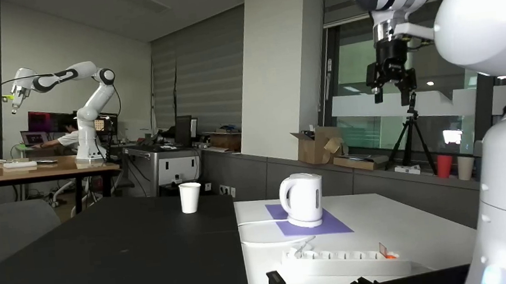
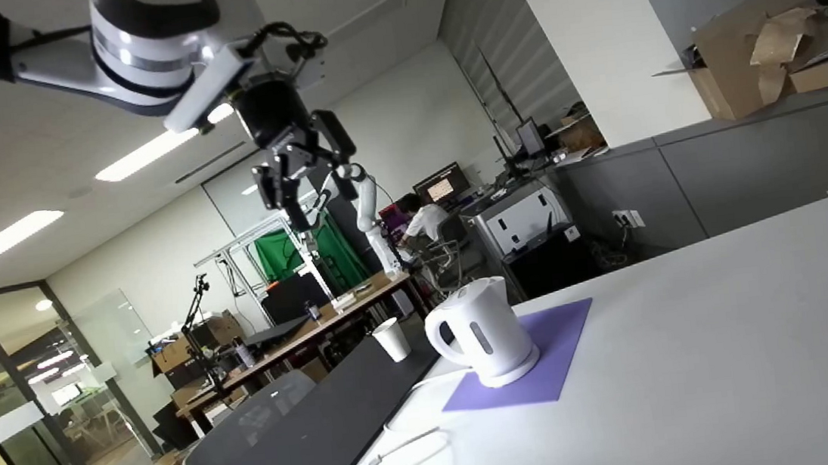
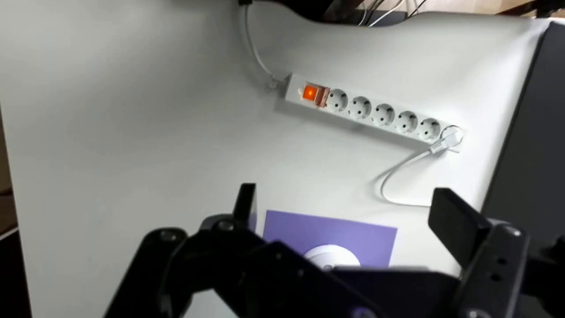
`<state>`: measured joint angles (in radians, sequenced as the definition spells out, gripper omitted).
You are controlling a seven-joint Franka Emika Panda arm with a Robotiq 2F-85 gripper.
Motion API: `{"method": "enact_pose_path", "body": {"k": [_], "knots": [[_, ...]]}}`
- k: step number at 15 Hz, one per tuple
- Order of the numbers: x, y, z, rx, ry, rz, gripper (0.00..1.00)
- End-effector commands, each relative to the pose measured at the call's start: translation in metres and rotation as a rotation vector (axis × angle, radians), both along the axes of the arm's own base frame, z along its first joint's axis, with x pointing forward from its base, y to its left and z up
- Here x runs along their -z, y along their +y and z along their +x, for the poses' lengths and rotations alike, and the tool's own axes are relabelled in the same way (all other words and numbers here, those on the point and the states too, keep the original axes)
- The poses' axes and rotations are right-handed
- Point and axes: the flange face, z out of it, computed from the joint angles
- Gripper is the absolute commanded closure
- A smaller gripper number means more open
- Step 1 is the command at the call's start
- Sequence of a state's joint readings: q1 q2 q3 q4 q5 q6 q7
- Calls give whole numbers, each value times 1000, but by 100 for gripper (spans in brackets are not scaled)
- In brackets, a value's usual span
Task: Switch on the electric kettle
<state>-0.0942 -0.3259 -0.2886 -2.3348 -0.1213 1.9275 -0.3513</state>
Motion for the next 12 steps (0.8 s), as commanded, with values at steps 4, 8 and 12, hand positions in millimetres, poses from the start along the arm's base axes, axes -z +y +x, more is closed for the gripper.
{"method": "enact_pose_path", "body": {"k": [4,8,12], "knots": [[67,19,142,0,30,-127,0],[121,71,200,-34,75,-186,0],[165,128,236,-147,105,-288,0]]}}
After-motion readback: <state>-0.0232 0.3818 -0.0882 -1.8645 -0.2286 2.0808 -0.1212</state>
